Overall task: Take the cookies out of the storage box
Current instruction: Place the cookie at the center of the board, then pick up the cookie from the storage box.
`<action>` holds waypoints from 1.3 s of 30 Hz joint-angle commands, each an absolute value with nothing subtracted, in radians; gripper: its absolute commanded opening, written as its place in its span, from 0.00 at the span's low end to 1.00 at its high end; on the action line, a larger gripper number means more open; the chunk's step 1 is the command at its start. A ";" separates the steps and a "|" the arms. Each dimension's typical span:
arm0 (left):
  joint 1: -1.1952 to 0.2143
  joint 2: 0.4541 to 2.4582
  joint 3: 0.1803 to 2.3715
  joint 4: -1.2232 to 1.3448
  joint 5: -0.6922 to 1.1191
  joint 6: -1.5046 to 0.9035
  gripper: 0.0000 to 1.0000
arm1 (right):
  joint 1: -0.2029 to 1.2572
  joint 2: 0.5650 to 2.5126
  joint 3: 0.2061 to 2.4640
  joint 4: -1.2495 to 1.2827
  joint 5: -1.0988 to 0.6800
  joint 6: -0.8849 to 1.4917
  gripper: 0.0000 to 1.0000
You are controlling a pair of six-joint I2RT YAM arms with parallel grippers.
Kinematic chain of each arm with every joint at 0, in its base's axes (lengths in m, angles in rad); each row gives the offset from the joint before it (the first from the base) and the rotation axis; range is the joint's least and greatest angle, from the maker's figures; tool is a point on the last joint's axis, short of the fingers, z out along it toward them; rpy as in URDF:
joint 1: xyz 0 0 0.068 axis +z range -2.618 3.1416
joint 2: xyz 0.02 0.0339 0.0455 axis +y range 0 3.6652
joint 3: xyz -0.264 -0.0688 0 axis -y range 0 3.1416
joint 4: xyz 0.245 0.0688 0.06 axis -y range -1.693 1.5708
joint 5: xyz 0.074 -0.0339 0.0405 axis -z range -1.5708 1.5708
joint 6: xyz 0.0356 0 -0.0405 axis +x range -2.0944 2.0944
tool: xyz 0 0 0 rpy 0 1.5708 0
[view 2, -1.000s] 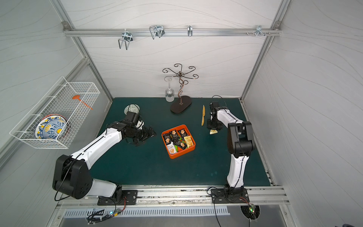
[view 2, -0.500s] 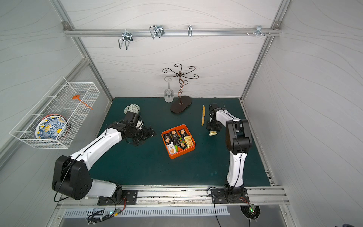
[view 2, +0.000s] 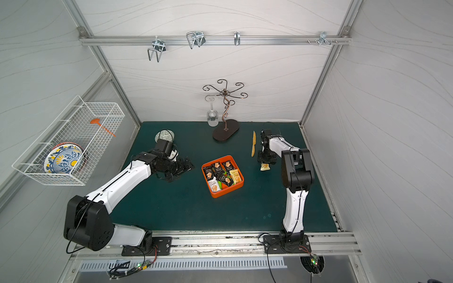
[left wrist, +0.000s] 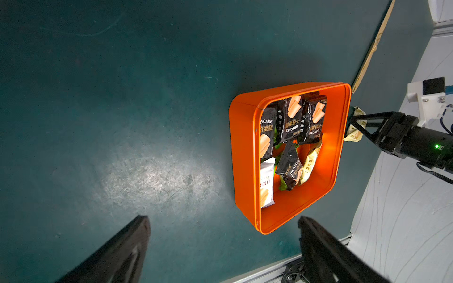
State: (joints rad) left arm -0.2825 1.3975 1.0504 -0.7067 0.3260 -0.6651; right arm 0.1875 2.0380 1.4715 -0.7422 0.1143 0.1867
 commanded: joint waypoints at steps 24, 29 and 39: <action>-0.269 1.368 0.968 -0.681 0.378 -0.607 0.99 | 0.670 1.663 1.391 -0.886 -0.162 -0.080 0.63; -0.227 1.315 0.911 -0.684 0.381 -0.615 0.99 | 0.709 1.730 1.395 -0.861 -0.145 -0.121 0.62; -0.153 1.246 0.871 -0.741 0.376 -0.592 0.99 | 0.761 1.861 1.443 -0.810 -0.096 -0.136 0.64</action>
State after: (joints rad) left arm -0.1585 1.2625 0.8669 -0.7219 0.3752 -0.6159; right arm 0.7464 1.8240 1.4086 -0.8314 -0.1120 -0.1123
